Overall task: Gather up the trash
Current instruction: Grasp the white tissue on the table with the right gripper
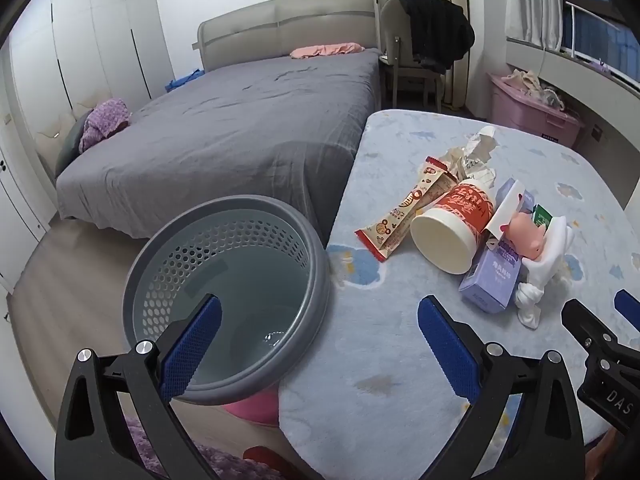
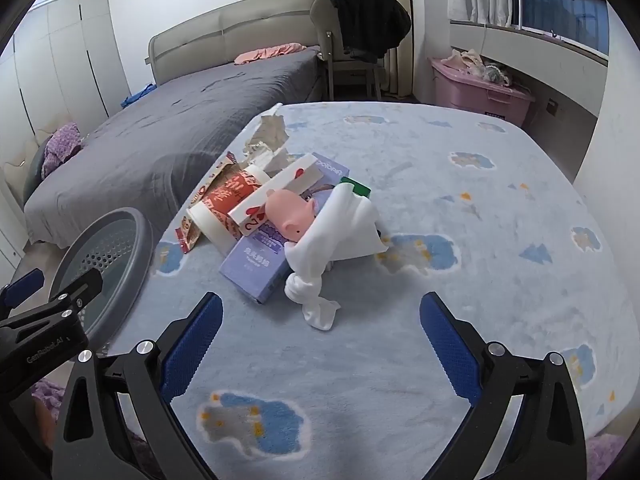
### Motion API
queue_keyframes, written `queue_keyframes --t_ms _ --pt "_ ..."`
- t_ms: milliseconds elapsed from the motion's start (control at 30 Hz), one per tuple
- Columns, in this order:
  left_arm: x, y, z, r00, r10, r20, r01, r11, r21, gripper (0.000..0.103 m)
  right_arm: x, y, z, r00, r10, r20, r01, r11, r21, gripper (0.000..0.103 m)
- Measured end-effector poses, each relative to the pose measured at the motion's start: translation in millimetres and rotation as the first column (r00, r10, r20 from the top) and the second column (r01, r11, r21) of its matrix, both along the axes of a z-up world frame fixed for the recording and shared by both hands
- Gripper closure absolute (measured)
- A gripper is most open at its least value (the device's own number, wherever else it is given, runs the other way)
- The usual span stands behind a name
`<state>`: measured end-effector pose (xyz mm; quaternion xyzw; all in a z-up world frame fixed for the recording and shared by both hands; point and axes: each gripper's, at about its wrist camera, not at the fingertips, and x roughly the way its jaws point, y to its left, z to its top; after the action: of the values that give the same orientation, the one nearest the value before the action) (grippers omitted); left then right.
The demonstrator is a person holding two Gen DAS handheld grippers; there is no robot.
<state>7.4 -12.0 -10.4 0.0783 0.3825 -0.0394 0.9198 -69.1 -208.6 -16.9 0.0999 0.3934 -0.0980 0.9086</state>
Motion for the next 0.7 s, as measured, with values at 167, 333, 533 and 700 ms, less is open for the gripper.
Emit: queue_keyframes --t_ms 167,333,533,700 --pt "8.2 -1.4 -6.4 1.000 0.004 -0.014 -0.004 1.000 0.005 0.006 17.2 -10.4 -13.6 0.999 -0.025 -0.029 0.025 1.000 0.000 0.009" --pt "17.2 0.7 -12.7 0.999 0.012 -0.038 -0.012 1.000 -0.005 0.006 32.1 -18.2 -29.1 0.997 -0.022 -0.071 0.024 0.999 0.030 0.009" --pt "24.7 -2.7 -19.6 0.999 0.004 -0.050 -0.005 1.000 -0.011 0.006 44.8 -25.9 -39.3 0.997 -0.012 -0.082 0.015 0.999 0.042 0.009" --pt "26.6 -8.0 -23.7 0.999 -0.011 -0.052 0.011 1.000 -0.010 0.006 54.7 -27.2 -43.4 0.997 -0.007 -0.077 0.010 0.999 0.033 0.010"
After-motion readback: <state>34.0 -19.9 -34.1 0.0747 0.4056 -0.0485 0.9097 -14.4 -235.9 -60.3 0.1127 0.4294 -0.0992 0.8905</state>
